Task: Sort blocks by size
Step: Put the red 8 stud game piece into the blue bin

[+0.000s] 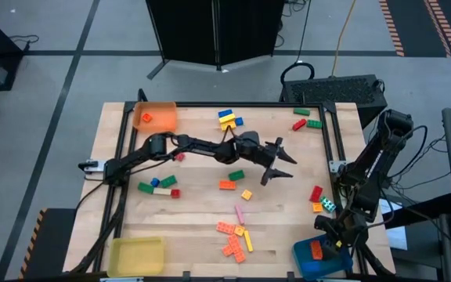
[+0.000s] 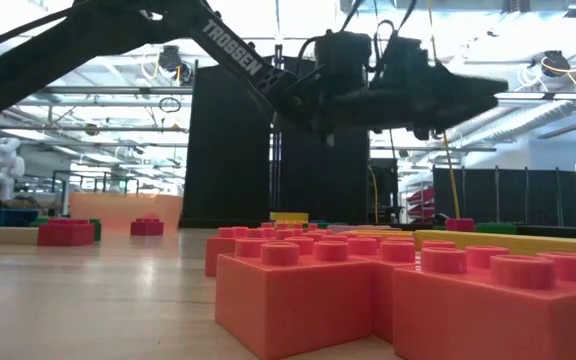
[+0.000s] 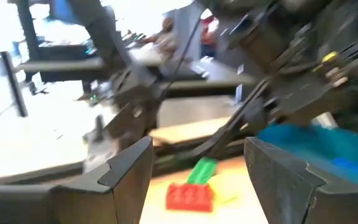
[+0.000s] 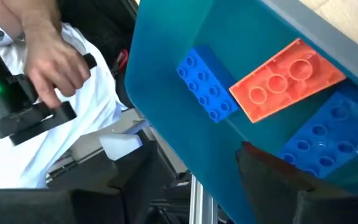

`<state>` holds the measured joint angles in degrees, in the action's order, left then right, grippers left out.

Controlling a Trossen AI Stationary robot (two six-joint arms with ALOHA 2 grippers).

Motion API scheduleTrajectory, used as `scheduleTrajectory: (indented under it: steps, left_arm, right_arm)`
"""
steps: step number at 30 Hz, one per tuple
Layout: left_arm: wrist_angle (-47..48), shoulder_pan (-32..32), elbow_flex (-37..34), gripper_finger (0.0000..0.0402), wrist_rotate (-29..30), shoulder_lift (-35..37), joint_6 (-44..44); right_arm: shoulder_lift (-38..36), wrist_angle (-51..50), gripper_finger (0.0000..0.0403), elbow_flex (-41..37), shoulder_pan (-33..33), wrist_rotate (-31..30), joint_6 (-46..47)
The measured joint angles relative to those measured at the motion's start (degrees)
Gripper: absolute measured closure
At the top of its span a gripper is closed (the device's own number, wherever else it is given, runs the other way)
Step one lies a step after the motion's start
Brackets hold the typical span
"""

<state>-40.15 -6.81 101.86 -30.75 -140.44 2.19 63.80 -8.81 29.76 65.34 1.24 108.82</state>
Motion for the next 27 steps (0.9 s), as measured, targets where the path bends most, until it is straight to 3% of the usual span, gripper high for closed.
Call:
scheduleTrajectory:
  steps: [3,7,12,17,20,27]
  left_arm:
    - [3.7,0.9,0.1,0.015,3.7,0.0,1.6]
    - [7.4,1.4,1.4,0.015,4.2,0.0,1.7]
    - [11.7,1.4,3.5,0.015,3.9,0.0,2.8]
    - [16.1,1.5,4.7,0.015,3.7,0.0,4.5]
    - [17.8,1.5,4.7,0.015,4.9,0.0,4.4]
    - [25.6,0.2,4.7,0.015,7.6,0.1,6.1]
  right_arm:
    - [-0.6,-0.5,0.0194,0.0,0.0,0.0,-1.8]
    - [-3.1,-0.7,0.0197,0.0,0.0,-2.9,-4.5]
    - [-8.0,-4.4,0.0197,0.0,0.0,-10.4,-10.2]
    - [-13.2,-14.6,0.0197,0.0,0.0,-19.6,-14.0]
    - [-15.5,-24.7,0.0197,0.0,-0.5,-22.5,-8.9]
    - [-16.4,-46.0,0.0197,0.0,-2.6,-22.0,9.5]
